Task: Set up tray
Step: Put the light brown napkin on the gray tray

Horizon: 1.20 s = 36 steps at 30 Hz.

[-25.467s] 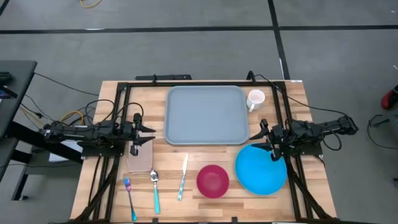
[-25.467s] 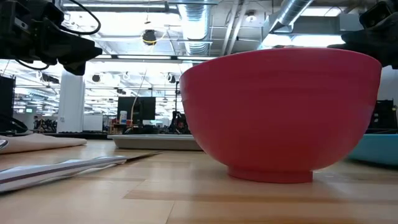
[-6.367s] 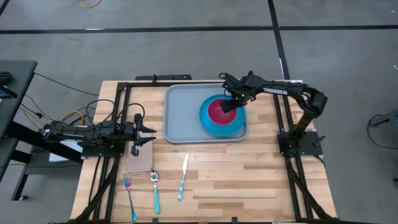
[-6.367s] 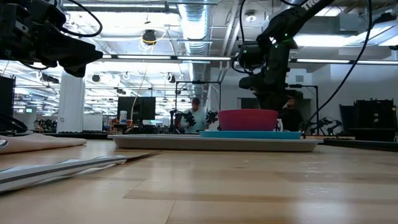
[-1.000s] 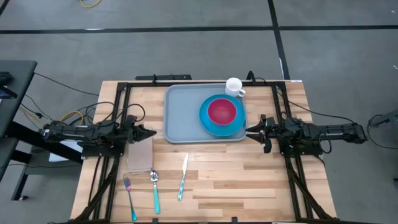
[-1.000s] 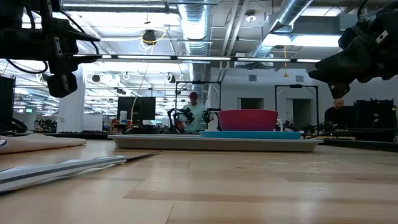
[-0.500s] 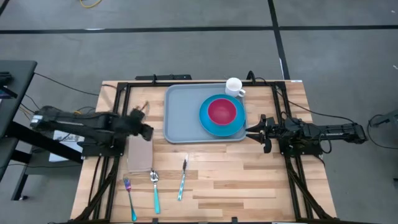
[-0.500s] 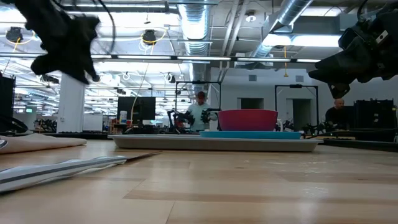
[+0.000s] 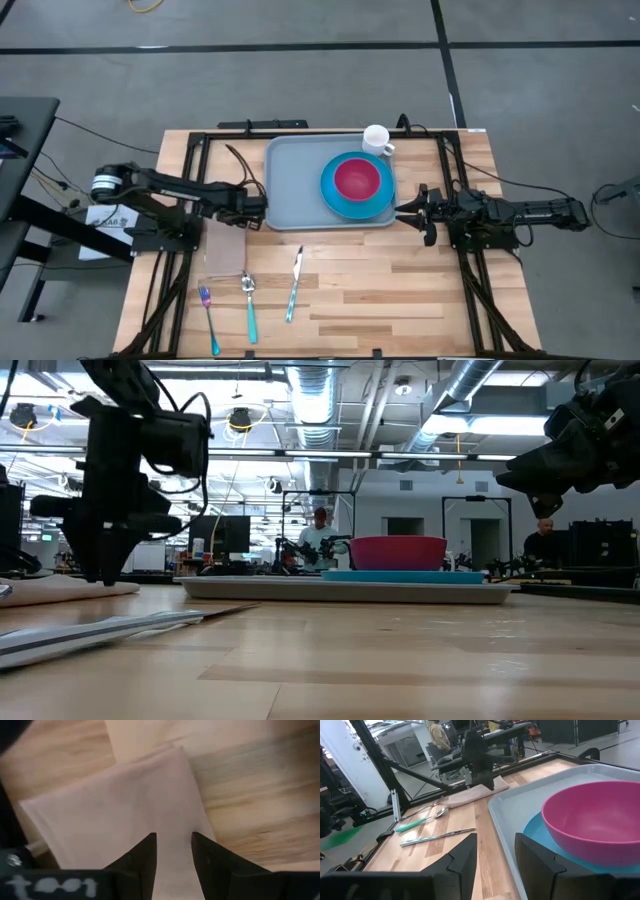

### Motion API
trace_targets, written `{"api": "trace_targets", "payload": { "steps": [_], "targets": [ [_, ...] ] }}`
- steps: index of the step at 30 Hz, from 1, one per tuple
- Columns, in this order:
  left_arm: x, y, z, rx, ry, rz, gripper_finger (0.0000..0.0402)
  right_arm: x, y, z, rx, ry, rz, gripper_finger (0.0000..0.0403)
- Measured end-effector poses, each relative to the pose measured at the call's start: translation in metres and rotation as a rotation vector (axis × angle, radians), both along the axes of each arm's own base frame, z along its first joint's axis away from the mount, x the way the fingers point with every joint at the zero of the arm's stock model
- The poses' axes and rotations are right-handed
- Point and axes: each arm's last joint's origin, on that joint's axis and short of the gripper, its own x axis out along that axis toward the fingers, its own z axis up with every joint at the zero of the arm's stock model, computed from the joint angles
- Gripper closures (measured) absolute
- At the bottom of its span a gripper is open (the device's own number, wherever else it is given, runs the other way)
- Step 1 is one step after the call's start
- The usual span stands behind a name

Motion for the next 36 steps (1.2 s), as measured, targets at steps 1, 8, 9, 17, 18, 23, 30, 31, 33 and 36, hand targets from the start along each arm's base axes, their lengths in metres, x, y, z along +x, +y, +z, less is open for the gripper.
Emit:
{"api": "trace_targets", "payload": {
  "steps": [1,8,9,17,18,23,30,31,33,36],
  "targets": [
    [0.001,0.001,-0.001,-0.004,-0.004,0.017,0.029,0.0,0.0,0.0,0.0,0.0,0.0,0.028],
    [0.005,0.007,0.001,0.038,-0.078,0.112,0.029,0.0,0.0,0.0,0.0,0.0,0.0,0.028],
    [0.005,0.007,0.001,0.039,-0.081,0.12,0.029,0.0,0.0,0.0,0.0,0.0,0.0,0.028],
    [0.007,0.015,0.0,0.065,-0.102,0.154,0.029,0.0,0.0,0.0,0.0,0.0,0.0,0.028],
    [0.007,0.016,0.0,0.069,-0.105,0.159,0.029,0.0,0.0,0.0,0.0,0.0,0.0,0.028],
    [0.005,0.023,-0.003,0.071,-0.112,0.172,0.029,0.0,0.0,0.0,0.0,0.0,0.0,0.028],
    [-0.005,0.028,-0.014,0.048,-0.1,0.183,0.029,0.0,0.0,0.0,0.0,0.0,0.0,0.028],
    [-0.007,0.028,-0.015,0.044,-0.096,0.184,0.029,0.0,0.0,0.0,0.0,0.0,0.0,0.028],
    [-0.008,0.028,-0.017,0.042,-0.09,0.18,0.029,0.0,0.0,0.0,0.0,0.0,0.0,0.028],
    [-0.007,0.028,-0.017,0.043,-0.097,0.155,0.029,0.0,0.0,0.0,0.0,0.0,0.0,0.028]
  ]
}}
